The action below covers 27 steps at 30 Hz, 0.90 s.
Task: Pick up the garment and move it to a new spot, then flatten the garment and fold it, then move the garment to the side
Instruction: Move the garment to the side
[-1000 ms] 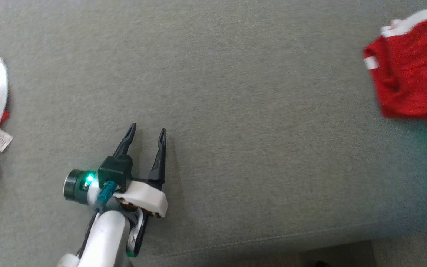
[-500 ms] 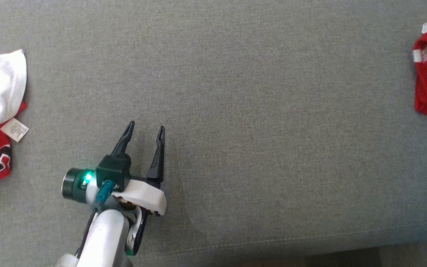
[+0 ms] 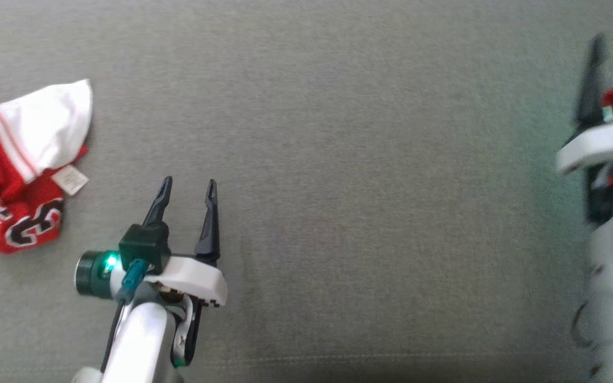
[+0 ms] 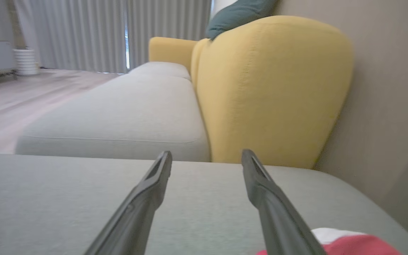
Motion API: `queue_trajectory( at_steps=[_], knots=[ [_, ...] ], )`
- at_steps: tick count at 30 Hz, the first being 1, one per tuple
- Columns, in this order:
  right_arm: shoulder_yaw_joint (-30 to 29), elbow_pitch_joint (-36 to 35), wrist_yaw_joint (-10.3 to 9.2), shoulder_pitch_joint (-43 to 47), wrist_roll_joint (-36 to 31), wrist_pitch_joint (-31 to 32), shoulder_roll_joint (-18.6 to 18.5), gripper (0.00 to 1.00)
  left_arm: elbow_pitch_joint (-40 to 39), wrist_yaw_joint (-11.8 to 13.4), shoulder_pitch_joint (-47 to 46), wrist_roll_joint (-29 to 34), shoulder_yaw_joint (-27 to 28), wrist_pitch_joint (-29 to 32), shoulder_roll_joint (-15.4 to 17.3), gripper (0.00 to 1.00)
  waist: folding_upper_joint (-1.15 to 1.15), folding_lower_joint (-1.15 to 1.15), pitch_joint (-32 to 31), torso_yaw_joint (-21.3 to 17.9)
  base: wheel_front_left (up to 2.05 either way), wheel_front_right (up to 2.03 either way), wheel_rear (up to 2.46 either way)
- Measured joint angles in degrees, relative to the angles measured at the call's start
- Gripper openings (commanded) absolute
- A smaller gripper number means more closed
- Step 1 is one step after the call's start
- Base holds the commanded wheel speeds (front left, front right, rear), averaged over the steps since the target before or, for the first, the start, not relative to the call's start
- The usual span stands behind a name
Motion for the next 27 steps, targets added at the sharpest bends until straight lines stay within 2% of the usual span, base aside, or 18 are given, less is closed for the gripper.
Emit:
queue_trajectory(
  at_steps=[7,12,19,27],
  knots=[
    [7.24,-3.79,0.0,8.9,6.56,0.0,4.04,1.0,0.37,1.03,1.62,-1.15,1.48,0.0,-0.04,1.0,0.0,0.0,-2.8,4.08,0.0,0.0,0.0],
    [9.17,-4.46,0.0,13.23,9.05,0.0,4.83,1.0,0.65,1.47,2.16,-1.49,2.96,0.0,-0.08,1.0,0.0,0.0,-4.74,5.63,0.0,0.0,0.0],
    [12.68,-5.79,0.0,19.56,13.57,0.0,5.15,1.0,1.24,1.69,4.61,-1.69,4.54,0.0,-0.1,1.0,0.0,0.0,-8.66,6.01,0.0,0.0,0.0],
    [14.08,-6.94,0.0,24.02,15.97,0.0,5.33,1.0,1.4,2.01,7.28,-2.38,4.98,0.0,-0.09,1.0,0.0,0.0,-12.02,5.1,0.0,0.0,0.0]
  ],
)
